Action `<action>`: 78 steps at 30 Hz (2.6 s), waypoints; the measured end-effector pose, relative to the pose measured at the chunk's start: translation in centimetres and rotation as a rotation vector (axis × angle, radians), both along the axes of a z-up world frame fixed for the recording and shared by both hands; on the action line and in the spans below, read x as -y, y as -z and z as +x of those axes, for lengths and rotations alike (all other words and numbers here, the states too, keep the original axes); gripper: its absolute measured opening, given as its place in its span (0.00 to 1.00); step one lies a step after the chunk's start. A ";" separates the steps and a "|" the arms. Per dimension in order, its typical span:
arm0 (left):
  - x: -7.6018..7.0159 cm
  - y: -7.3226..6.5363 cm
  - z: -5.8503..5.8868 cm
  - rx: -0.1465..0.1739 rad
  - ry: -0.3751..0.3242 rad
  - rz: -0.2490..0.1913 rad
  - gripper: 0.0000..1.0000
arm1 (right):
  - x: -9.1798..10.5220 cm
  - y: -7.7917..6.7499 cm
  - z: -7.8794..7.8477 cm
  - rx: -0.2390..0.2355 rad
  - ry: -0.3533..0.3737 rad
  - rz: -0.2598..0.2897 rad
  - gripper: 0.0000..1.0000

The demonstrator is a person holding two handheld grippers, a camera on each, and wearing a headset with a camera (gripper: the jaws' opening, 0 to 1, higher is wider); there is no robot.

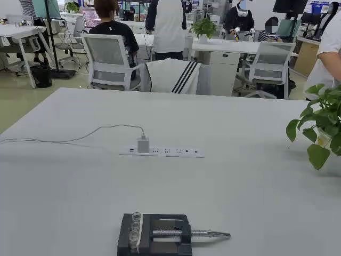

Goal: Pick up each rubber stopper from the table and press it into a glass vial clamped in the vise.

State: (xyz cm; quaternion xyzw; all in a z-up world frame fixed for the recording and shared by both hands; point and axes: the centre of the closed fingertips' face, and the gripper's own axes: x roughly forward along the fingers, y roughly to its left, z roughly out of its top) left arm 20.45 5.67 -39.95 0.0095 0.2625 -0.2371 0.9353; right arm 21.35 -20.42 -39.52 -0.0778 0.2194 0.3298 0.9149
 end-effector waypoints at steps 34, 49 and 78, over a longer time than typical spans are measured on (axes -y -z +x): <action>-0.9 0.1 -0.2 0.001 -0.019 0.009 0.90 | 0.0 -1.4 1.3 0.053 0.028 0.024 0.97; -0.8 0.3 -0.3 0.005 0.008 0.037 0.90 | -3.3 -0.7 2.2 0.035 -0.163 -0.059 0.92; -1.1 0.2 -0.4 0.009 -0.027 0.046 0.89 | -10.9 4.3 5.9 0.088 -0.550 -0.338 0.45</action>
